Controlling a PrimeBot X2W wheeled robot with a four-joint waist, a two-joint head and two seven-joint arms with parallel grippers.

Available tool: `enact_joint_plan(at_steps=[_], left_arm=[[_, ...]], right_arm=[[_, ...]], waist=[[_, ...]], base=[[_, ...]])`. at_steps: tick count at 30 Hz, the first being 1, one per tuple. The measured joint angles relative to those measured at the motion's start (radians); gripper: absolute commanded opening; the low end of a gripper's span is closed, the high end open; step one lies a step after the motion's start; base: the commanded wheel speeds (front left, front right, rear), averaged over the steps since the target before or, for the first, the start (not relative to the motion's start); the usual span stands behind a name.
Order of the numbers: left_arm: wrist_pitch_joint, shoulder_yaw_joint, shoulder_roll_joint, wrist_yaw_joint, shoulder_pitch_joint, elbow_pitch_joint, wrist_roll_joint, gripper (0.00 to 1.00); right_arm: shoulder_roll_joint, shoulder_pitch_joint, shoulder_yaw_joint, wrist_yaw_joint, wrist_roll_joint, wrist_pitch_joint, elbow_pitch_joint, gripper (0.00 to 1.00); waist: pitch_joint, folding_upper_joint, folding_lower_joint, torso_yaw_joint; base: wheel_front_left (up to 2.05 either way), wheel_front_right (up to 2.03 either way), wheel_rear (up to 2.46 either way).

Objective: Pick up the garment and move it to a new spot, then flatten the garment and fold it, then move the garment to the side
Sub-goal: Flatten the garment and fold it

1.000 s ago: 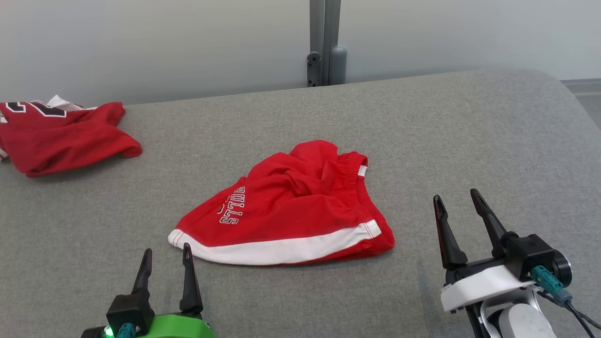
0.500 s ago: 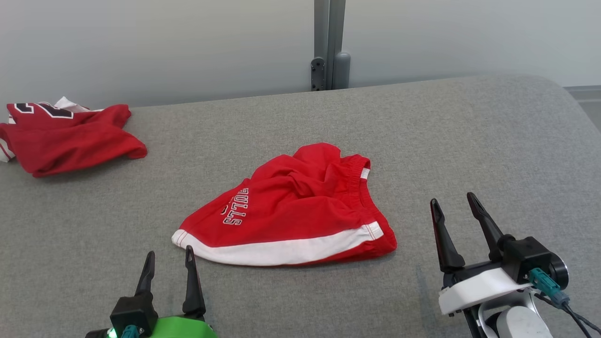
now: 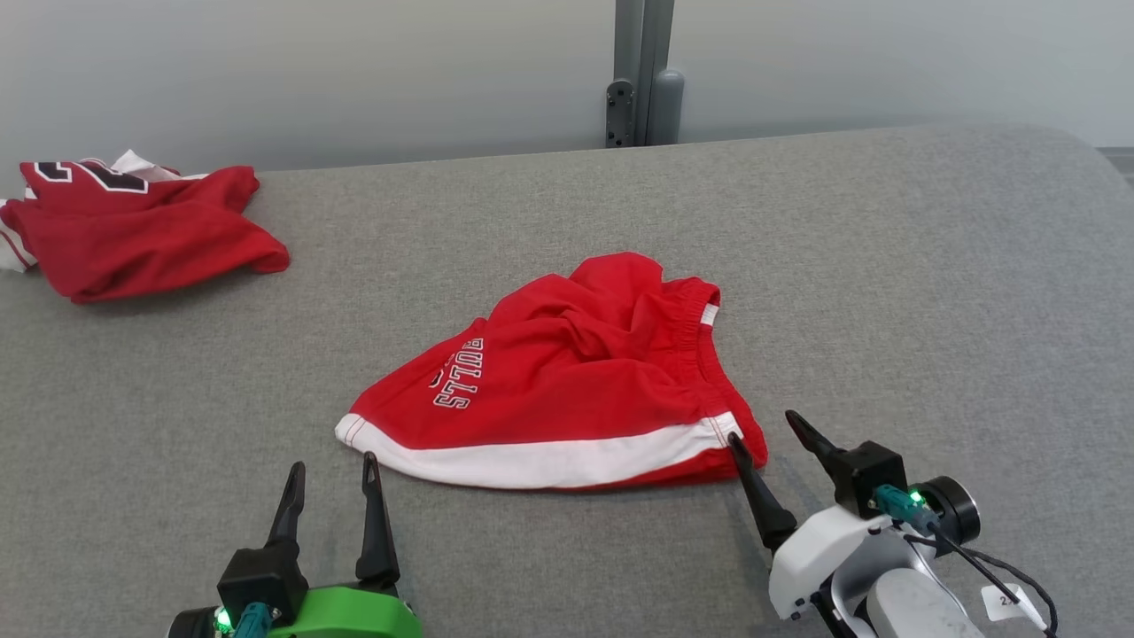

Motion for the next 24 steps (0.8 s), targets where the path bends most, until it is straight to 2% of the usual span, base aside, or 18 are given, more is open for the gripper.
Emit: enact_joint_plan(at_steps=[9, 10, 12, 14, 17, 19, 24], left_arm=[[0.0, -0.012, 0.0, 0.009, -0.017, 0.004, -0.011, 1.0], [0.0, -0.013, 0.0, 0.009, -0.017, 0.004, -0.011, 1.0], [0.0, -0.013, 0.0, 0.01, -0.018, 0.004, -0.011, 1.0], [0.0, -0.013, 0.0, 0.011, -0.018, 0.005, -0.012, 1.0], [0.0, -0.011, 0.0, 0.012, -0.018, 0.007, -0.015, 1.0], [0.0, -0.01, 0.0, 0.012, -0.018, 0.011, -0.019, 1.0], [0.0, -0.013, 0.0, -0.009, -0.019, 0.033, -0.02, 1.0]], right_arm=[[-0.047, -0.107, 0.108, 0.0, 0.097, 0.068, 0.109, 1.0], [-0.051, -0.113, 0.119, 0.0, 0.107, 0.072, 0.113, 0.93], [-0.06, -0.122, 0.139, 0.0, 0.127, 0.081, 0.118, 0.74], [-0.07, -0.132, 0.153, 0.0, 0.148, 0.083, 0.12, 0.49], [-0.078, -0.142, 0.177, 0.0, 0.167, 0.084, 0.119, 0.27], [-0.082, -0.147, 0.19, 0.0, 0.175, 0.083, 0.112, 0.0], [-0.102, -0.147, 0.207, 0.0, 0.184, 0.074, 0.088, 0.0]], waist=[[0.028, 0.0, 0.0, 0.047], [0.031, 0.0, 0.0, 0.051], [0.034, 0.0, 0.0, 0.057], [0.037, 0.0, 0.0, 0.061], [0.037, 0.0, 0.0, 0.06], [0.035, 0.0, 0.0, 0.057], [0.03, 0.0, 0.0, 0.042]], base=[[0.0, 0.0, 0.0], [0.0, 0.0, 0.0], [0.0, 0.0, 0.0], [0.0, 0.0, 0.0], [0.0, 0.0, 0.0], [0.0, 0.0, 0.0], [0.0, 0.0, 0.0]])
